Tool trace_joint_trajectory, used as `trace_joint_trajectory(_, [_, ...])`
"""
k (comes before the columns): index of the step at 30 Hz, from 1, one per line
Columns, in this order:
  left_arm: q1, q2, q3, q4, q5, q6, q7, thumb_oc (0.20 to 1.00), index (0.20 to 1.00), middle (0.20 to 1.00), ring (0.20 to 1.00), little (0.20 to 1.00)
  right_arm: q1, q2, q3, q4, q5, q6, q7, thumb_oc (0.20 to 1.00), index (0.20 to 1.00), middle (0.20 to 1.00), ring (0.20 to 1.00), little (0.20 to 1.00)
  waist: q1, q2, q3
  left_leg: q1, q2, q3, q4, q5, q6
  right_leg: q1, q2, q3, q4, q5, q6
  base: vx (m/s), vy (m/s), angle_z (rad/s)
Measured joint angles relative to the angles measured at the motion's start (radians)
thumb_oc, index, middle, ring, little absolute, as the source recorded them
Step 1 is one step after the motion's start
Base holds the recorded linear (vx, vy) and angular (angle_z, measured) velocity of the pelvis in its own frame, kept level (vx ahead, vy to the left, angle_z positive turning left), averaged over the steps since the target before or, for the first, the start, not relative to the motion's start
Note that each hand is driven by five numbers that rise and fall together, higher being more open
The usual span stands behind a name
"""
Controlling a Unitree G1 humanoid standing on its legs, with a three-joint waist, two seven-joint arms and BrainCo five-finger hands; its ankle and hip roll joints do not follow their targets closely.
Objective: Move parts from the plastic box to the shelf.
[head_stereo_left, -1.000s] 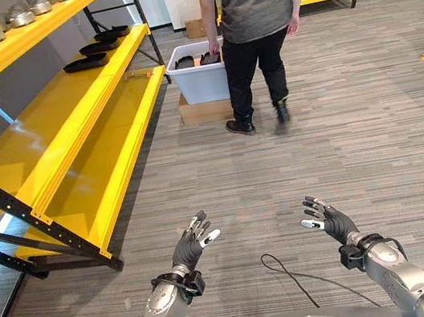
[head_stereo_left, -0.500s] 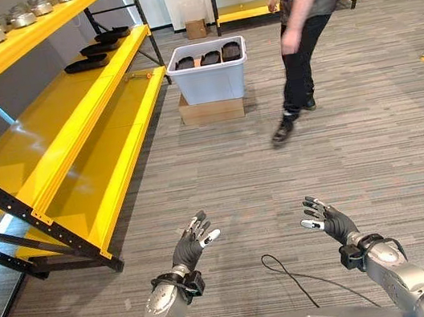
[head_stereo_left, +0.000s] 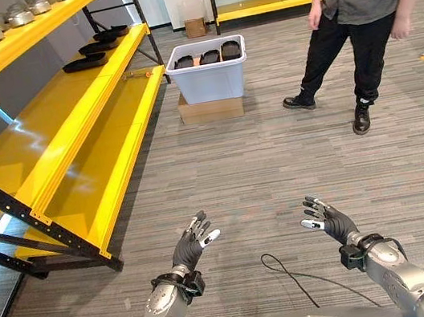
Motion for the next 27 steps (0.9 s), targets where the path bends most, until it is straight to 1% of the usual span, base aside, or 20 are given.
trace_joint_trajectory(4, [-0.002,0.0,0.001,0.0,0.0,0.0,0.0,1.0,1.0,1.0,1.0,1.0,-0.001,0.0,0.001,0.0,0.0,0.0,0.0,1.0,1.0,1.0,1.0,1.0,0.001,0.002,-0.001,-0.01,-0.002,0.001,0.004,-0.002,0.004,-0.022,-0.002,0.002,0.023,-0.005,0.004,-0.01,0.094,-0.03])
trace_joint_trajectory(5, [-0.003,0.0,0.001,0.0,0.0,0.0,0.0,1.0,1.0,1.0,1.0,1.0,-0.003,0.0,0.001,0.0,0.0,0.0,-0.001,1.0,1.0,1.0,1.0,1.0,0.002,0.003,0.002,-0.009,-0.002,0.0,0.004,-0.003,0.005,-0.028,-0.003,0.002,0.036,-0.012,0.013,-0.02,0.125,0.01])
trace_joint_trajectory(8, [-0.007,0.0,0.001,0.0,0.0,0.0,0.001,1.0,1.0,1.0,1.0,1.0,-0.006,0.001,0.0,0.003,0.0,0.0,-0.001,1.0,1.0,1.0,1.0,1.0,0.001,0.003,0.004,-0.008,-0.005,-0.001,0.004,-0.006,0.011,-0.049,-0.007,0.003,0.081,-0.037,0.016,-0.01,0.144,0.0])
trace_joint_trajectory(10, [-0.018,0.0,0.003,0.0,0.0,-0.001,0.001,1.0,1.0,1.0,1.0,1.0,-0.01,0.001,0.001,0.003,0.001,0.0,-0.001,1.0,1.0,1.0,1.0,1.0,0.001,0.011,0.016,-0.005,-0.019,-0.002,0.005,-0.008,0.026,-0.09,-0.024,0.001,0.178,-0.084,0.027,-0.01,0.225,0.0])
trace_joint_trajectory(11, [-0.025,0.0,0.003,0.003,0.0,-0.001,0.001,1.0,1.0,1.0,1.0,1.0,-0.011,-0.001,-0.001,0.003,0.001,0.0,-0.001,1.0,1.0,1.0,1.0,1.0,0.0,0.018,0.025,-0.006,-0.033,-0.002,0.008,-0.017,0.048,-0.127,-0.037,0.0,0.257,-0.107,0.045,-0.03,0.284,-0.06])
trace_joint_trajectory(12, [-0.025,0.0,0.003,0.003,0.0,-0.001,0.001,1.0,1.0,1.0,1.0,1.0,-0.011,-0.001,-0.001,0.004,0.001,0.0,-0.001,1.0,1.0,1.0,1.0,1.0,0.001,0.02,0.026,-0.007,-0.034,-0.002,0.009,-0.017,0.049,-0.136,-0.039,-0.001,0.274,-0.11,0.051,-0.03,0.169,-0.03])
trace_joint_trajectory(13, [-0.047,0.0,0.002,0.007,0.0,-0.001,0.001,1.0,1.0,1.0,1.0,1.0,-0.011,-0.001,-0.002,0.005,0.001,0.0,-0.001,1.0,1.0,1.0,1.0,1.0,0.001,0.032,0.057,-0.007,-0.042,-0.004,0.021,-0.02,0.07,-0.222,-0.055,-0.005,0.481,-0.128,0.077,-0.03,0.23,0.19])
trace_joint_trajectory(14, [-0.062,0.001,0.002,0.01,0.001,-0.001,0.001,1.0,1.0,1.0,1.0,1.0,-0.004,0.0,0.0,0.003,0.001,0.001,0.0,1.0,1.0,1.0,1.0,1.0,-0.005,0.03,0.07,-0.007,-0.044,-0.008,0.037,-0.023,0.065,-0.289,-0.082,-0.012,0.641,-0.144,0.088,-0.01,0.166,0.28])
trace_joint_trajectory(15, [-0.066,0.003,0.006,0.01,0.001,-0.004,0.002,1.0,1.0,1.0,1.0,1.0,0.002,0.004,0.004,0.005,0.001,0.005,0.001,1.0,1.0,1.0,1.0,1.0,-0.006,0.007,0.078,0.006,-0.071,-0.011,0.054,-0.042,0.09,-0.342,-0.129,0.002,0.739,-0.118,0.097,-0.01,0.21,0.23])
trace_joint_trajectory(16, [-0.064,0.006,0.004,0.015,0.001,-0.003,0.003,1.0,1.0,1.0,1.0,1.0,-0.001,0.009,0.002,0.007,0.001,0.006,-0.001,1.0,1.0,1.0,1.0,1.0,-0.004,-0.003,0.087,0.004,-0.086,-0.011,0.075,-0.057,0.098,-0.365,-0.141,0.015,0.814,-0.093,0.118,0.04,0.139,0.04])
trace_joint_trajectory(17, [-0.061,0.01,-0.002,0.014,0.001,-0.003,0.002,1.0,1.0,1.0,1.0,1.0,0.0,0.007,0.002,0.001,0.001,0.006,0.0,1.0,1.0,1.0,1.0,1.0,0.0,-0.005,0.095,0.011,-0.093,-0.009,0.077,-0.062,0.103,-0.4,-0.158,0.007,0.872,-0.074,0.11,0.08,0.107,-0.09])
trace_joint_trajectory(18, [-0.054,0.01,-0.001,0.014,0.002,-0.002,0.002,1.0,1.0,1.0,1.0,1.0,0.0,0.008,0.001,0.001,0.001,0.006,0.001,1.0,1.0,1.0,1.0,1.0,0.0,-0.005,0.094,0.016,-0.102,-0.009,0.08,-0.069,0.114,-0.442,-0.173,-0.004,0.899,-0.092,0.105,0.08,0.061,-0.21])
trace_joint_trajectory(19, [-0.053,0.009,0.0,0.014,0.002,-0.002,0.002,1.0,1.0,1.0,1.0,1.0,-0.006,0.008,0.002,0.001,0.001,0.006,0.001,1.0,1.0,1.0,1.0,1.0,0.006,-0.002,0.1,0.015,-0.105,-0.009,0.081,-0.071,0.13,-0.476,-0.179,-0.019,0.889,-0.107,0.102,0.07,-0.001,-0.24])
trace_joint_trajectory(20, [-0.053,0.009,0.001,0.014,0.002,0.0,0.002,1.0,1.0,1.0,1.0,1.0,-0.007,0.009,0.003,0.0,0.002,0.007,0.001,1.0,1.0,1.0,1.0,1.0,0.003,0.005,0.105,0.007,-0.101,-0.007,0.083,-0.067,0.128,-0.491,-0.18,-0.026,0.813,-0.109,0.105,0.08,-0.018,-0.04])
trace_joint_trajectory(21, [-0.054,0.01,0.004,0.014,0.002,-0.001,0.001,1.0,1.0,1.0,1.0,1.0,-0.003,0.009,0.008,-0.001,0.002,0.007,0.002,1.0,1.0,1.0,1.0,1.0,-0.008,0.001,0.106,0.01,-0.104,-0.011,0.084,-0.07,0.123,-0.508,-0.167,-0.026,0.715,-0.103,0.111,0.12,-0.036,0.07])
trace_joint_trajectory(23, [-0.059,0.009,0.009,0.018,0.002,-0.001,0.001,1.0,1.0,1.0,1.0,1.0,-0.004,0.008,0.016,-0.001,0.003,0.007,0.002,1.0,1.0,1.0,1.0,1.0,-0.007,-0.018,0.107,0.01,-0.112,-0.011,0.084,-0.079,0.124,-0.547,-0.158,-0.029,0.598,-0.087,0.112,0.15,-0.062,0.05])
trace_joint_trajectory(24, [-0.06,0.009,0.01,0.022,0.002,-0.001,0.0,1.0,1.0,1.0,1.0,1.0,-0.004,0.01,0.023,-0.001,0.002,0.007,0.002,1.0,1.0,1.0,1.0,1.0,-0.011,-0.029,0.104,0.009,-0.114,-0.016,0.081,-0.086,0.116,-0.543,-0.149,-0.061,0.411,-0.044,0.126,0.16,-0.073,0.08])
trace_joint_trajectory(25, [-0.063,0.01,0.014,0.024,0.002,-0.001,0.0,1.0,1.0,1.0,1.0,1.0,-0.005,0.014,0.023,-0.001,0.002,0.007,0.001,1.0,1.0,1.0,1.0,1.0,-0.009,-0.042,0.105,0.009,-0.12,-0.018,0.079,-0.086,0.107,-0.542,-0.146,-0.073,0.313,-0.014,0.13,0.16,-0.078,0.19])
trace_joint_trajectory(26, [-0.063,0.01,0.021,0.027,0.002,-0.001,0.001,1.0,1.0,1.0,1.0,1.0,-0.004,0.019,0.023,-0.001,0.002,0.007,0.0,1.0,1.0,1.0,1.0,1.0,-0.011,-0.055,0.102,0.013,-0.125,-0.022,0.078,-0.088,0.106,-0.534,-0.144,-0.081,0.225,0.021,0.131,0.17,-0.086,0.18])
trace_joint_trajectory(27, [-0.063,0.01,0.022,0.027,0.002,-0.001,0.001,1.0,1.0,1.0,1.0,1.0,-0.004,0.022,0.023,-0.001,0.002,0.007,-0.002,1.0,1.0,1.0,1.0,1.0,-0.015,-0.061,0.102,0.023,-0.128,-0.03,0.074,-0.09,0.103,-0.534,-0.143,-0.081,0.2,0.041,0.125,0.18,-0.091,0.3])
